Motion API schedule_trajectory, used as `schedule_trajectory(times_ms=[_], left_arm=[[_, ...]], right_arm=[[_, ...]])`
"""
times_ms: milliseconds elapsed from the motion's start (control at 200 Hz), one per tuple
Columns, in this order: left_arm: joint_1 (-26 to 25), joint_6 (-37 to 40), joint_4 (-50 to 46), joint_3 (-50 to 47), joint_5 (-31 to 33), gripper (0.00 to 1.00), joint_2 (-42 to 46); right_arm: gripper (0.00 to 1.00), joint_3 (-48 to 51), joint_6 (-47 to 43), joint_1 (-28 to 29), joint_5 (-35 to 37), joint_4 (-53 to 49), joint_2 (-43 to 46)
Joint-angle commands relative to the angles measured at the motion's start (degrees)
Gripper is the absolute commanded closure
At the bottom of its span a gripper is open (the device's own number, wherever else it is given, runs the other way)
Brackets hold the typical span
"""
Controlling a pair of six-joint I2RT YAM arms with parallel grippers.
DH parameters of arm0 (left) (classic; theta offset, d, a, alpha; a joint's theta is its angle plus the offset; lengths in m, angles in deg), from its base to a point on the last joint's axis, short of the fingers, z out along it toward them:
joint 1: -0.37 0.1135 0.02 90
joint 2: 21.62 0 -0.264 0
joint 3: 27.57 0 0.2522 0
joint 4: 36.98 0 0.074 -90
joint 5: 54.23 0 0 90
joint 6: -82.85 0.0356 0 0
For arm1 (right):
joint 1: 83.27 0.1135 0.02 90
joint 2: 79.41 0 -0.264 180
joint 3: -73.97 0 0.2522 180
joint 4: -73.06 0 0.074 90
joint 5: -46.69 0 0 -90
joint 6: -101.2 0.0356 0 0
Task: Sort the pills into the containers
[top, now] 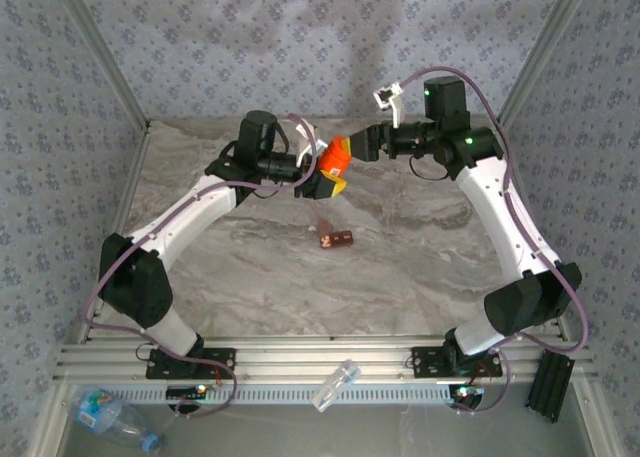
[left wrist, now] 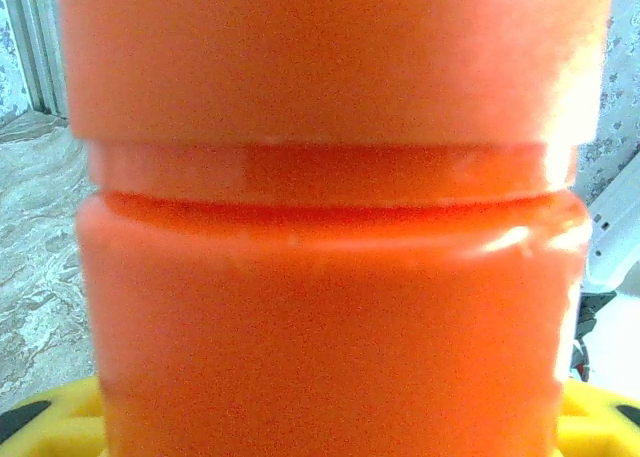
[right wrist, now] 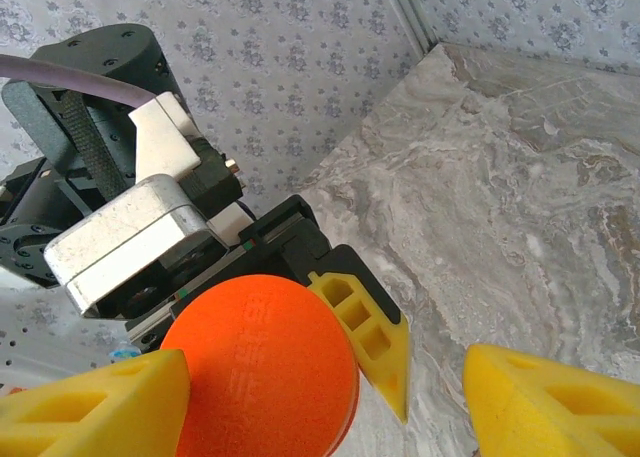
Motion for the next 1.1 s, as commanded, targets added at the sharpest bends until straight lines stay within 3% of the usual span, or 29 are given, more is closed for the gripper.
schedule_trajectory(times_ms=[0,590,909,1094], left_arm=[[0.0,1.2,0.6,2.4,-2.3,1.00,-0.3],[-0.2,1.5,-0.3,3.5,-2.5,1.00,-0.9],[-0.3,1.6,-0.5,3.6,-2.2,1.00,-0.9],[-1.0,1.6,0.9,2.5,4.1,1.00,-0.1]], right_arm=[[0.27,-1.2,-0.7,0.7,-2.2,-0.4,-0.5],[0.33,1.9,0.5,1.3,-4.8,1.1,1.2],[0.62,3.2,1.7,1.7,-4.5,4.1,1.4],[0.70,6.6,6.5,4.5,5.9,6.5,1.5]])
